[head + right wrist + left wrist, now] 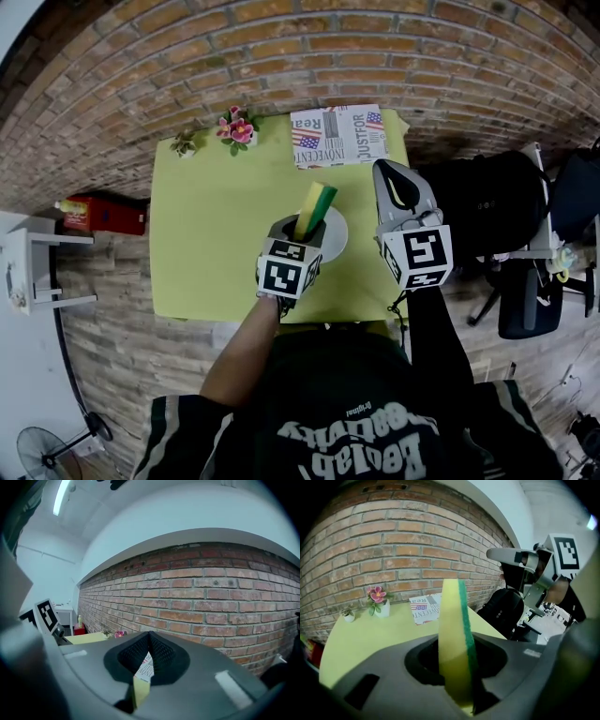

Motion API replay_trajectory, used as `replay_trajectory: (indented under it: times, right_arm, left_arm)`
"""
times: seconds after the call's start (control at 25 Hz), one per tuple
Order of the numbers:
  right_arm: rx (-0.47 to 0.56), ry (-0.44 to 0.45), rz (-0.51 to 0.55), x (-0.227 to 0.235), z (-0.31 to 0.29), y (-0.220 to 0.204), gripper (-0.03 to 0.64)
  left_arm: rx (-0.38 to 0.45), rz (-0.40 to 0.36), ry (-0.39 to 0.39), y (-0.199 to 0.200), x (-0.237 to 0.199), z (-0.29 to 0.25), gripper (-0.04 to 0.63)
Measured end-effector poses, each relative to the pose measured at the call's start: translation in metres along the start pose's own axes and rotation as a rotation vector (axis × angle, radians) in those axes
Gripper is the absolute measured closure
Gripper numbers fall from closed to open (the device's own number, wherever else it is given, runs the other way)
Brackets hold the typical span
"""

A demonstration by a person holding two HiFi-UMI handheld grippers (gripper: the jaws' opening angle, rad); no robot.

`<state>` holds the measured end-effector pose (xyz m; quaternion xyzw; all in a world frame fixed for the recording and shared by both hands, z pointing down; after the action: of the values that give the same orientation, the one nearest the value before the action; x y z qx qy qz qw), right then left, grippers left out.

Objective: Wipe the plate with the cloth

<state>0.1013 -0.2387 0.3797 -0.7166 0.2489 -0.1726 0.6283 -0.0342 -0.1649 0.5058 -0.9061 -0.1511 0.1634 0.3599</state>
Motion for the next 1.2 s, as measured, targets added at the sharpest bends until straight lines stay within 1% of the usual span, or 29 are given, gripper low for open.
replay_trajectory:
  times: [0.24,0.64,0.88,1.04,1.2]
  right_arm:
    - [-0.026,-0.005,-0.004,-0.001,-0.002,-0.010,0.603]
    - [-0.043,-0.017,-0.001,0.000,-0.001,-0.014,0.603]
    - [-0.044,-0.011,0.009,-0.004,-0.001,-0.014,0.603]
    - [-0.045,-0.013,0.011,-0.005,-0.001,-0.014,0.603]
    - [-0.049,-0.016,0.012,-0.005,0.000,-0.014,0.603]
  left_arm:
    - [-0.085,0.004,-0.029,-0.024,-0.001,-0.022,0.460]
    - [-0.191,0.011,-0.072,-0.051,0.004,-0.051,0.459]
    - [-0.252,0.003,-0.068,-0.059,0.003,-0.062,0.459]
    - [-0.279,-0.005,-0.087,-0.065,0.006,-0.071,0.459]
    - [-0.319,-0.006,-0.082,-0.072,0.006,-0.075,0.459]
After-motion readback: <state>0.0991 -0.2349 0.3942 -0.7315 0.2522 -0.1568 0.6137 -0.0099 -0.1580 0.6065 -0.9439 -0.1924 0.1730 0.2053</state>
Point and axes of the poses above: the fingertips, and each gripper's own axes: z backward along the fingers, x to its right, y out of its top, the point moved 4 cm from there along z, backward along the fingers, and after that the axes turned 2 degrees about -y, right-handed, at the moved point
